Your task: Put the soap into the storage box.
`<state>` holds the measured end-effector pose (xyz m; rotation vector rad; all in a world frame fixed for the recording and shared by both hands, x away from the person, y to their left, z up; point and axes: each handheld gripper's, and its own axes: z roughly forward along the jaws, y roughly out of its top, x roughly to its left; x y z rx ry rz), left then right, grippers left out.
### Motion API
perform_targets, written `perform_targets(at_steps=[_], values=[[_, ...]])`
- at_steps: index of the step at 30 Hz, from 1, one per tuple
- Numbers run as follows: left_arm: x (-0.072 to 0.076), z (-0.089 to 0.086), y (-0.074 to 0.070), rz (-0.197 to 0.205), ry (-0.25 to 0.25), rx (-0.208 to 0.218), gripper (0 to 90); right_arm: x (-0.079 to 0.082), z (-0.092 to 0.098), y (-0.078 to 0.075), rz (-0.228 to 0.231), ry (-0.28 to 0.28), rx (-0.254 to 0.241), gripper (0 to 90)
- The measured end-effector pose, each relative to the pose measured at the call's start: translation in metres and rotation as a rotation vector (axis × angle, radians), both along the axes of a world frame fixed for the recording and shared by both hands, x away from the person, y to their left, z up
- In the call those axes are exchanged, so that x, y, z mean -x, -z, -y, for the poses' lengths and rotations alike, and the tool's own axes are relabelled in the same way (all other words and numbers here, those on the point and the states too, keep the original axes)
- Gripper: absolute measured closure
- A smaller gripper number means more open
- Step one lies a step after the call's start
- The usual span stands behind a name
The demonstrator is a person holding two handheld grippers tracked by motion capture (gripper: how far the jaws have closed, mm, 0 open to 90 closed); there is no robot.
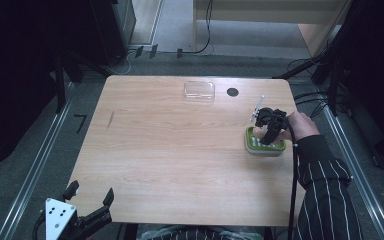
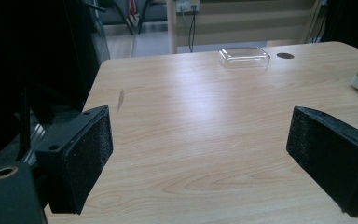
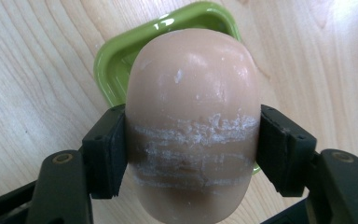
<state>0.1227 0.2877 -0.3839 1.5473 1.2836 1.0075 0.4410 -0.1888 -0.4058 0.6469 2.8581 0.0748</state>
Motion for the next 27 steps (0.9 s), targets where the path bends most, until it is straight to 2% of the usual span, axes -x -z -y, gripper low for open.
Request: perform_targets(at_steps=[13, 14, 27], values=[[0.003, -0.001, 0.0, -0.002, -0.011, -0.001, 7.2, -0.01, 0.004, 0.013, -0.031, 0.022, -0.007, 34.1], [0.003, -0.001, 0.0, -0.001, -0.011, 0.001, 7.2, -0.011, 0.004, 0.014, -0.031, 0.011, -0.006, 34.1], [0.003, -0.001, 0.0, -0.001, -0.011, 0.0, 7.2, -0.015, 0.005, 0.025, -0.043, 0.056, -0.005, 34.0]])
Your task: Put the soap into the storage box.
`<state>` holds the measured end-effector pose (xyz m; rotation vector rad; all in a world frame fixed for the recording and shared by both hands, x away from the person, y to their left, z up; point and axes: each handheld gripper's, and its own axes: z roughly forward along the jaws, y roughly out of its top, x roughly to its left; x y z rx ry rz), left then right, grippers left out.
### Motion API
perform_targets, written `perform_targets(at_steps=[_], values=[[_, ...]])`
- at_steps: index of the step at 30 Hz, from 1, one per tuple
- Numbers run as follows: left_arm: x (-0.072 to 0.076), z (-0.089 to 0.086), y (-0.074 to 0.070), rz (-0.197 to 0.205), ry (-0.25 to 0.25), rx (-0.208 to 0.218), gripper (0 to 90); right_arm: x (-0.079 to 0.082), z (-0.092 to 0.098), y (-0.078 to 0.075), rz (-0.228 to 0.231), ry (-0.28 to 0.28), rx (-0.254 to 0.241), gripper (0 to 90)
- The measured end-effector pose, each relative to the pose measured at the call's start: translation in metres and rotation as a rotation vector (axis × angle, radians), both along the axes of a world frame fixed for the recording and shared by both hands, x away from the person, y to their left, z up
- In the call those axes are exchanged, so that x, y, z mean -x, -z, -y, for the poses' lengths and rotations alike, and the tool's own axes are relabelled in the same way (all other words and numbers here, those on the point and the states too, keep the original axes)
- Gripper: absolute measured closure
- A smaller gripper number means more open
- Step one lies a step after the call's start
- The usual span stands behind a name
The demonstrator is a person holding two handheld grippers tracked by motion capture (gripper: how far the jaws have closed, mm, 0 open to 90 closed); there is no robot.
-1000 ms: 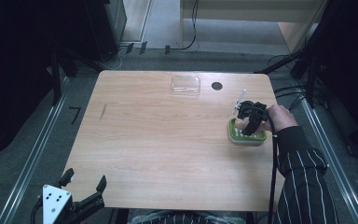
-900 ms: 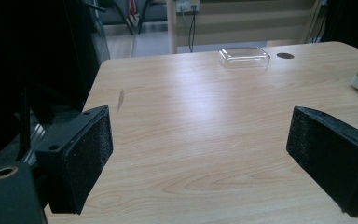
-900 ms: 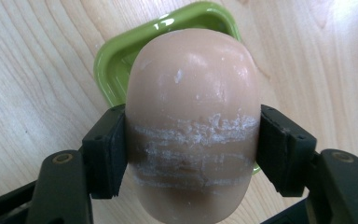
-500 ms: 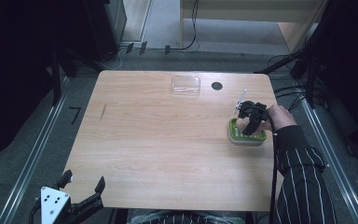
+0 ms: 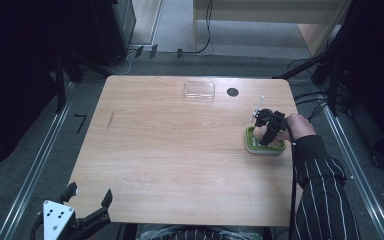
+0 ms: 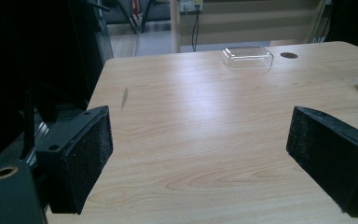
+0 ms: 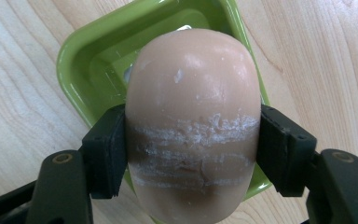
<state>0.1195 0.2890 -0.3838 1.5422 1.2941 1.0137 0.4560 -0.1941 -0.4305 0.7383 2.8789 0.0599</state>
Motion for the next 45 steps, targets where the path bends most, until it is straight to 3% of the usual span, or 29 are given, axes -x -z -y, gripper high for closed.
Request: perform_targets(at_steps=[7, 27, 45], values=[[0.0, 0.0, 0.0, 0.001, -0.001, 0.002, 7.2, -0.002, -0.001, 0.004, -0.007, 0.009, 0.002, 33.9], [0.0, 0.0, 0.0, 0.002, -0.001, 0.002, 7.2, -0.009, 0.0, 0.017, -0.057, 0.138, -0.009, 33.9], [0.0, 0.0, 0.0, 0.003, -0.001, 0.004, 7.2, -0.009, 0.0, 0.019, -0.054, 0.12, 0.0, 33.7]])
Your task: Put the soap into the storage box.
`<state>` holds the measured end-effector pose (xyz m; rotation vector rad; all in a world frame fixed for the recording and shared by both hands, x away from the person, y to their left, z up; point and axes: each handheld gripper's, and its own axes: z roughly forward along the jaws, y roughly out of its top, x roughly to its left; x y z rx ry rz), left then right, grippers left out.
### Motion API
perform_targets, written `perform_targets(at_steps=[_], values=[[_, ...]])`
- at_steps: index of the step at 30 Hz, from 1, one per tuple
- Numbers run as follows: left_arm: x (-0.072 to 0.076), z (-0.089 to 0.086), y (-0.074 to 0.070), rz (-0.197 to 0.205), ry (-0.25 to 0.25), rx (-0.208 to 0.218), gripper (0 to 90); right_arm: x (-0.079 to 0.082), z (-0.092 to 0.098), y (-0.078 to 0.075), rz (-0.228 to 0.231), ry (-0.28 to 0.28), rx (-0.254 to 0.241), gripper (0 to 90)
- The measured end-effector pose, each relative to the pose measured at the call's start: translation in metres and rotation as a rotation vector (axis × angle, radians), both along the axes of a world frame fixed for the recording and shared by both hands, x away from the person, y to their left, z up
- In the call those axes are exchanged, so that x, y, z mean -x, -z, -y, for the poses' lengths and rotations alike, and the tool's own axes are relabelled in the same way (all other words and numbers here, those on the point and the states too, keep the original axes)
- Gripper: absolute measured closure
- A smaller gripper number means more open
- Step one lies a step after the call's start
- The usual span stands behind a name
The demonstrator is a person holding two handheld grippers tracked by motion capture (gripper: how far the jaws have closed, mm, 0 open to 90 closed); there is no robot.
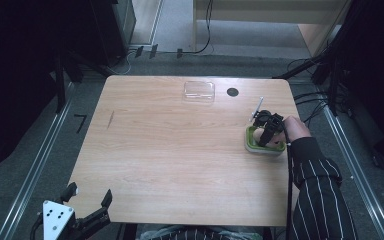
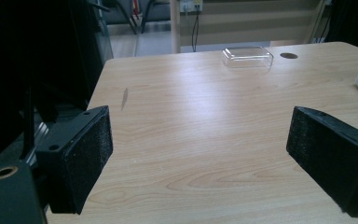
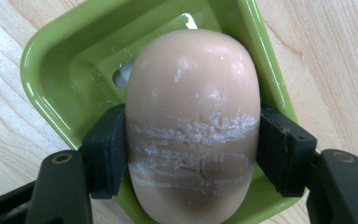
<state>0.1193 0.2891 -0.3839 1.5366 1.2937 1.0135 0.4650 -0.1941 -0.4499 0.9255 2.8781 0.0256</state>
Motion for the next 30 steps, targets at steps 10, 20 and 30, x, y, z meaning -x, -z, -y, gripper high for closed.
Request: perform_targets(at_steps=[10, 20, 30], values=[[0.0001, -0.0001, 0.0, 0.0, 0.0, 0.0, 7.2, -0.0002, 0.001, 0.0003, -0.002, -0.004, -0.002, 33.3], [-0.0003, -0.0001, -0.0001, -0.002, 0.001, 0.001, 7.2, -0.0004, 0.0036, -0.0001, -0.008, 0.007, -0.01, 32.4], [-0.001, 0.001, -0.0003, -0.001, 0.004, -0.002, 7.2, 0.0006, 0.0068, -0.0075, 0.013, 0.028, -0.017, 25.6]])
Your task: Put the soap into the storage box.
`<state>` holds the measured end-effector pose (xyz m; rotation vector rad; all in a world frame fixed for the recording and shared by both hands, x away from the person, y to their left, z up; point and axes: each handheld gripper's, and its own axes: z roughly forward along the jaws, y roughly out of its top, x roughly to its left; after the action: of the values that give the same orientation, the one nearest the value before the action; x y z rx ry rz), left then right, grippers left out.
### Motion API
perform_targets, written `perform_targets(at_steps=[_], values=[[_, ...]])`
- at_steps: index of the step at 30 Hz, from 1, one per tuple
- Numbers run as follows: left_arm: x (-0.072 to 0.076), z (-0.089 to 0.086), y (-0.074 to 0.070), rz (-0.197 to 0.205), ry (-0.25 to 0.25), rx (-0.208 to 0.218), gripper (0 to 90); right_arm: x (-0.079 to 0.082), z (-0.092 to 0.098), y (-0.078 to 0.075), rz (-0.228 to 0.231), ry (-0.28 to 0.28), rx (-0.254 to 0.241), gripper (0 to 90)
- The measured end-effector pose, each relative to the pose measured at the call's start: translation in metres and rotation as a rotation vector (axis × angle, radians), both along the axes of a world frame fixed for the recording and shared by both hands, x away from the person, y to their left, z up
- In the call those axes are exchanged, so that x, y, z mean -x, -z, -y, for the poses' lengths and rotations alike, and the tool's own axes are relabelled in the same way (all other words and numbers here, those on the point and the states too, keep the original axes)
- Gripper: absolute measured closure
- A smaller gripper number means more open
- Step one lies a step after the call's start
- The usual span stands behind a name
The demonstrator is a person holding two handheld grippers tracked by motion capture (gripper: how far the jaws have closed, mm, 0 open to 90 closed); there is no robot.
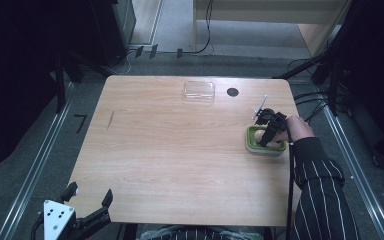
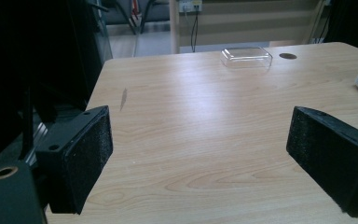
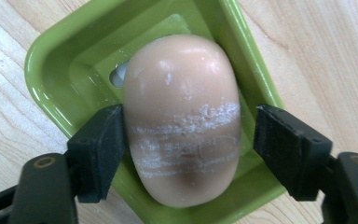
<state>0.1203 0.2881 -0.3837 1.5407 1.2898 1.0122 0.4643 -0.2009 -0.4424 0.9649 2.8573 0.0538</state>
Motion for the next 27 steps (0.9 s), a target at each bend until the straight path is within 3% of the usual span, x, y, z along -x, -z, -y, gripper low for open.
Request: perform_targets(at_steps=[7, 15, 27], values=[[0.0, 0.0, 0.0, 0.001, 0.003, 0.002, 7.2, 0.003, 0.001, -0.01, 0.029, 0.036, -0.038, 18.4], [-0.001, -0.001, 0.0, 0.001, 0.003, 0.007, 7.2, 0.009, -0.005, -0.018, 0.018, 0.09, -0.084, 9.8], [-0.001, -0.001, 0.0, 0.002, 0.005, 0.007, 7.2, 0.032, -0.019, -0.027, 0.028, 0.12, -0.083, 4.8]])
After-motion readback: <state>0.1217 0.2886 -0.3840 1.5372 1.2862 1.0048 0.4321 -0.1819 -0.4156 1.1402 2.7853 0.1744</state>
